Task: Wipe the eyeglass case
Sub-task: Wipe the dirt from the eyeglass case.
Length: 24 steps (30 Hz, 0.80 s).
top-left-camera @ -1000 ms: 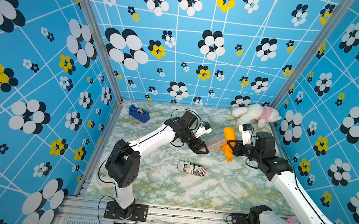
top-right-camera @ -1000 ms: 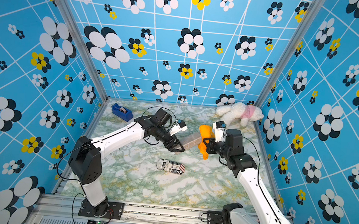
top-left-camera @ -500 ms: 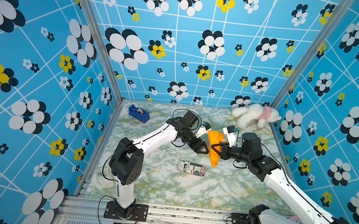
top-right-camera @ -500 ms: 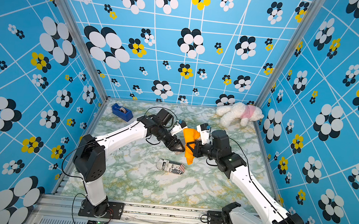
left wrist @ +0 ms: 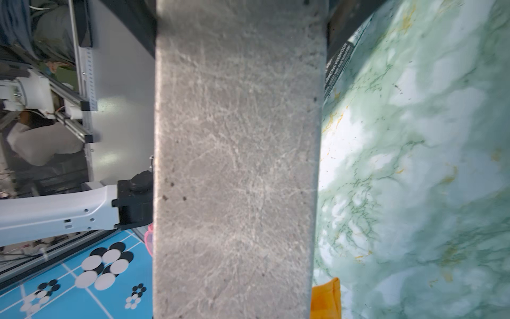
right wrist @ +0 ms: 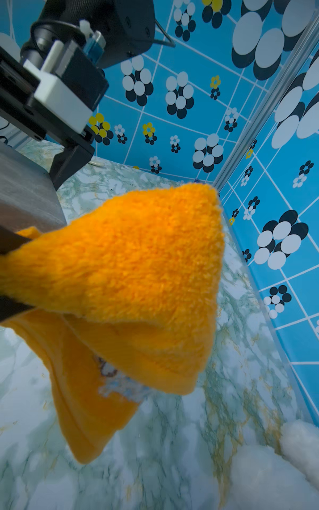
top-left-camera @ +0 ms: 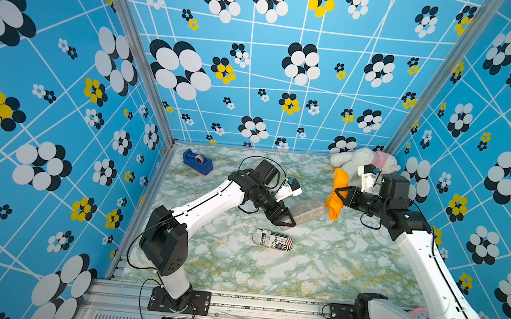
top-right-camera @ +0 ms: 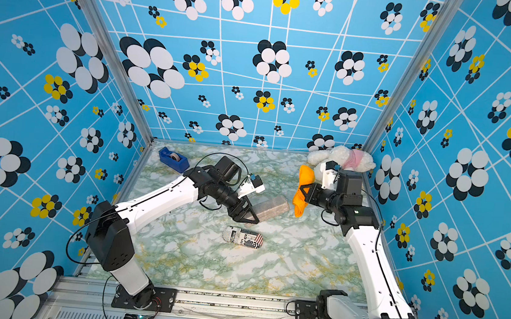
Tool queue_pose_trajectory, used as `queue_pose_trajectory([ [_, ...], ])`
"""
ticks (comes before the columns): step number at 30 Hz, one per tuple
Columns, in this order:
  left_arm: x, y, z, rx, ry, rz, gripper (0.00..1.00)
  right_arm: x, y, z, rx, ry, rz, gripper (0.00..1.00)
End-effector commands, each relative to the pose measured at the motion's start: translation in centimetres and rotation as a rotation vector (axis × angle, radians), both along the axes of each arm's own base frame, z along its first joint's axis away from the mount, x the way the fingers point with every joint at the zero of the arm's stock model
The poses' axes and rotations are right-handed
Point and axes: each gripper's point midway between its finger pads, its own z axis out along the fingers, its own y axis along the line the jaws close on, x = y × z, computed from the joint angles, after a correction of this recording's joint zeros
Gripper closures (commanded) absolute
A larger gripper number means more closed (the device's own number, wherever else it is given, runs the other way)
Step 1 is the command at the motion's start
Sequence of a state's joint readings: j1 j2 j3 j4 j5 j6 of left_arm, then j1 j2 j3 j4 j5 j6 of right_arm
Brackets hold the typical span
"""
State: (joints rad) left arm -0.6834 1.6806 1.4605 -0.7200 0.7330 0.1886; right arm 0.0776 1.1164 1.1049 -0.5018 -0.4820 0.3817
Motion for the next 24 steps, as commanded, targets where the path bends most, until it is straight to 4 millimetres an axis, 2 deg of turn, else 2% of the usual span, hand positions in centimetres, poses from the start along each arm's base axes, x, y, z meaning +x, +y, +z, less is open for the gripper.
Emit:
queue_pose_trajectory([
  [1,0.1,1.3,0.0,0.123,-0.254,-0.029,0.87,-0.5,0.5,2.0,0.017,0.015,0.026,1.00],
  [3,1.6,1.9,-0.2,0.211,-0.449,0.005,0.86,-0.5,1.1,3.5,0.054,0.014,0.049,1.00],
  [6,4.2,2.8,-0.2,0.333,-0.756,0.072,0.85,-0.4,1.8,4.6,0.099,0.018,0.076,1.00],
  [10,6.8,2.9,1.1,0.435,-1.151,0.120,0.85,0.3,2.6,3.2,0.128,0.093,0.110,1.00],
  [14,7.3,0.7,2.0,0.484,-1.526,0.057,0.81,1.2,3.2,3.0,0.162,0.106,0.120,1.00],
  [17,8.3,-0.7,2.7,0.538,-1.708,0.059,0.83,1.8,3.8,3.3,0.156,0.113,0.134,1.00],
  [21,8.5,-2.3,4.2,0.527,-1.912,0.105,0.80,2.0,7.6,3.1,0.146,0.149,0.238,1.00],
  [24,8.7,-2.9,5.1,0.542,-1.988,0.123,0.79,2.4,9.9,2.4,0.142,0.188,0.297,1.00],
])
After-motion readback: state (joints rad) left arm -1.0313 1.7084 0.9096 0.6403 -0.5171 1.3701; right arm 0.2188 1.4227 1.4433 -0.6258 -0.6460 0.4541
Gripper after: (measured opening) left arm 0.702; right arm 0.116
